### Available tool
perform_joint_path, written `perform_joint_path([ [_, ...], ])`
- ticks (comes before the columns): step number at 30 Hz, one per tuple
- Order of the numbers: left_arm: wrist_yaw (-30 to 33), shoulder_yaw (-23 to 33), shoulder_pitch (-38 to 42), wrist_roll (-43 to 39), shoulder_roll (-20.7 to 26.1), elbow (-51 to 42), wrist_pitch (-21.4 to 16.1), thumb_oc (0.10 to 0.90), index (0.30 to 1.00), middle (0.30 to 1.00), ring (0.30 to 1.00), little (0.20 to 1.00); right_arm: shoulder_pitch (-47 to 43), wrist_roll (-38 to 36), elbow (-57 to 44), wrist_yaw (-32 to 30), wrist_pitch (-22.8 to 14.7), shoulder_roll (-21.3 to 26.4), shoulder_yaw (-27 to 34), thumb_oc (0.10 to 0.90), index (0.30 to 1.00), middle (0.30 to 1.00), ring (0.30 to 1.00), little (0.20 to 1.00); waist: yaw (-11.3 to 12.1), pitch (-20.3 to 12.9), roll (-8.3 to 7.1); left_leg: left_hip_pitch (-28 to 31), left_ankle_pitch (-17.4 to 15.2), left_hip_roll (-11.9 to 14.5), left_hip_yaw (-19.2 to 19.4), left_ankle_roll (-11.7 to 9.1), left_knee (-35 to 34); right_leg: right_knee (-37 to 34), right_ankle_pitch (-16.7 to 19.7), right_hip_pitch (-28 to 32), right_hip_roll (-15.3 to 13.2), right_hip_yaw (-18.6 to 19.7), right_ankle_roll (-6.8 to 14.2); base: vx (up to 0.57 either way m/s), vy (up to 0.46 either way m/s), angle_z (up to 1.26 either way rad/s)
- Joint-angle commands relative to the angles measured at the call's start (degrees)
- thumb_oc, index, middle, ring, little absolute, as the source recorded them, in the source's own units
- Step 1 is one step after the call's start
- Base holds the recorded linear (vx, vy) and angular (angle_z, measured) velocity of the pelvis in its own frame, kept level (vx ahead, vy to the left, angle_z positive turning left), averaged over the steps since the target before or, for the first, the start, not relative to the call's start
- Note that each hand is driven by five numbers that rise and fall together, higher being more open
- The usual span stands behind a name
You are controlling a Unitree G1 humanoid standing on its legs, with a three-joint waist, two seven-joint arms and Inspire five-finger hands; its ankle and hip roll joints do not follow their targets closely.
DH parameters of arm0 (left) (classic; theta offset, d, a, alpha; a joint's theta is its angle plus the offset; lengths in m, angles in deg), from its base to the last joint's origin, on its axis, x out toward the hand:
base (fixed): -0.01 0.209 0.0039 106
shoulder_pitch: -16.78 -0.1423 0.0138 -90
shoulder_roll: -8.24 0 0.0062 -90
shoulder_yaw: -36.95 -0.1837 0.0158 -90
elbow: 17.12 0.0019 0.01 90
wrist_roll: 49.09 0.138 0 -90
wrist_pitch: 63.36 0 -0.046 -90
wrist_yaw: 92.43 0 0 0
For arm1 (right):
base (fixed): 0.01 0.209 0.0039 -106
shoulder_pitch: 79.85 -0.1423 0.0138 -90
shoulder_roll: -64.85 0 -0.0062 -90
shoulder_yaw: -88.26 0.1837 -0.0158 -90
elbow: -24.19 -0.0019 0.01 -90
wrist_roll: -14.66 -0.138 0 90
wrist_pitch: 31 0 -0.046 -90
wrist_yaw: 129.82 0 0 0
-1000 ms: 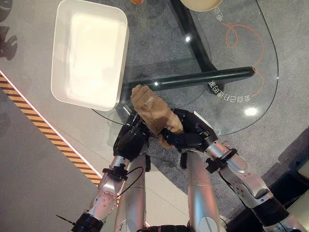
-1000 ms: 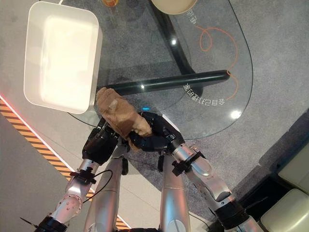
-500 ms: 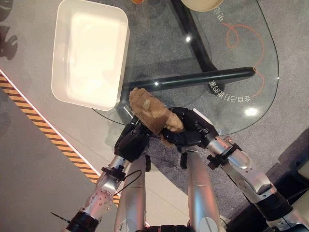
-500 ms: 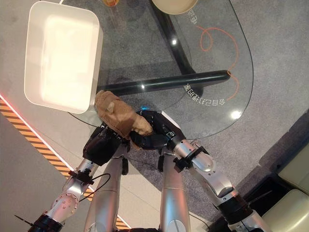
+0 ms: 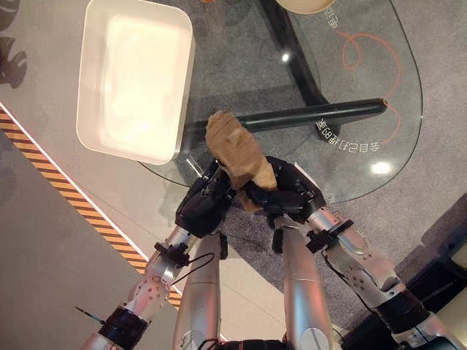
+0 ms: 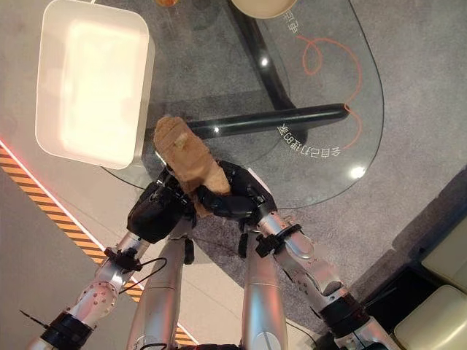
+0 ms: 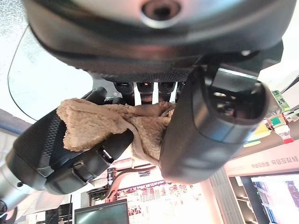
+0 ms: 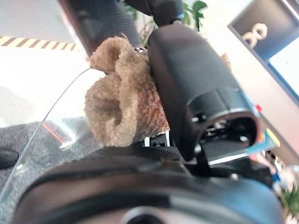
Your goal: Wipe the table with a cloth and put it in the basket.
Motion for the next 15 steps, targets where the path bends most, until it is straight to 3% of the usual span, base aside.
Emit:
perform_joint_path([
  [1, -6.91, -1.67, -0.69, 2.42, -2.06, -10.64, 1.32, 0.8, 0.9, 0.9, 0.9, 0.9, -2.17, -4.99, -9.7, 4.03, -7.7, -3.4, 0.22, 0.1, 0.3, 0.3, 0.3, 0.2, 0.1, -1.5, 0.05, -0.79, -6.77, -3.36, 4.02, 3.81, 7.48, -11.09, 10.06, 1.49, 3.22, -3.06, -0.69, 0.0, 0.0, 0.0],
  [8, -7.25, -1.02, -1.3, 3.16, -3.1, -10.79, 1.49, 0.8, 0.9, 0.9, 0.9, 0.9, -0.98, -5.61, -9.95, 3.8, -7.69, -4.65, 1.05, 0.1, 0.3, 0.3, 0.3, 0.2, -0.12, -1.5, 0.13, -1.09, -6.76, -3.16, 4.34, 3.82, 7.45, -10.94, 10.05, 0.98, 3.27, -3.02, -0.85, 0.01, 0.001, 0.0],
  [9, -7.31, -1.26, -2.31, 3.32, -3.29, -10.8, 1.44, 0.8, 0.9, 0.9, 0.9, 0.9, 0.15, -6.58, -9.9, 4.4, -7.93, -4.83, 0.94, 0.1, 0.3, 0.3, 0.3, 0.2, 0.13, -1.5, 0.34, 0.58, -8.8, -2.86, 3.96, 3.59, 8.03, -10.26, 8.25, 2.52, 3.59, -2.92, -0.54, 0.0, 0.0, 0.0],
  [10, -7.29, -0.96, -1.47, 3.45, -3.38, -10.85, 1.39, 0.8, 0.9, 0.9, 0.9, 0.9, -0.56, -7.36, -9.88, 5.11, -7.93, -5.08, 1.3, 0.1, 0.3, 0.3, 0.3, 0.2, -0.18, -1.5, 0.09, -1.23, -6.81, -3.1, 4.35, 3.77, 7.56, -10.94, 9.97, 0.91, 3.27, -2.99, -0.9, 0.07, -0.001, -0.01],
  [11, -7.5, -1.22, -2.37, 3.44, -3.46, -10.7, 1.39, 0.8, 0.9, 0.9, 0.9, 0.9, 0.39, -7.45, -9.79, 5.36, -7.78, -5.29, 1.14, 0.1, 0.3, 0.3, 0.3, 0.2, 0.09, -1.5, 0.33, 0.57, -8.8, -2.86, 3.93, 3.53, 8.01, -10.26, 8.17, 2.56, 3.64, -2.91, -0.55, -0.06, -0.02, -0.02],
  [12, -7.54, -0.92, -1.43, 3.58, -3.6, -10.55, 1.36, 0.8, 0.9, 0.9, 0.9, 0.9, -0.46, -6.8, -9.9, 5.12, -7.42, -5.48, 1.29, 0.1, 0.3, 0.3, 0.3, 0.2, -0.22, -1.5, 0.06, -1.05, -6.78, -3.14, 4.32, 3.76, 7.35, -10.99, 9.96, 1.03, 3.36, -3.02, -0.89, 0.07, -0.003, -0.01],
  [13, -7.67, -1.17, -2.28, 3.73, -3.87, -10.37, 1.37, 0.8, 0.9, 0.9, 0.9, 0.9, 0.41, -5.9, -9.71, 4.85, -6.98, -5.76, 0.87, 0.1, 0.3, 0.3, 0.3, 0.2, 0.06, -1.5, 0.32, 0.67, -8.77, -2.89, 3.9, 3.49, 7.89, -10.26, 8.13, 2.63, 3.71, -2.92, -0.57, 0.0, 0.0, 0.0],
  [15, -7.88, -1.03, -2.33, 3.95, -4.16, -10.33, 1.42, 0.8, 0.9, 0.9, 0.9, 0.9, 0.61, -4.51, -9.68, 4.02, -5.87, -5.8, 0.63, 0.1, 0.3, 0.3, 0.3, 0.2, 0.05, -1.5, 0.38, 0.59, -8.67, -2.89, 3.93, 3.43, 7.87, -10.18, 8.07, 2.5, 3.73, -2.92, -0.63, 0.04, 0.003, 0.0],
])
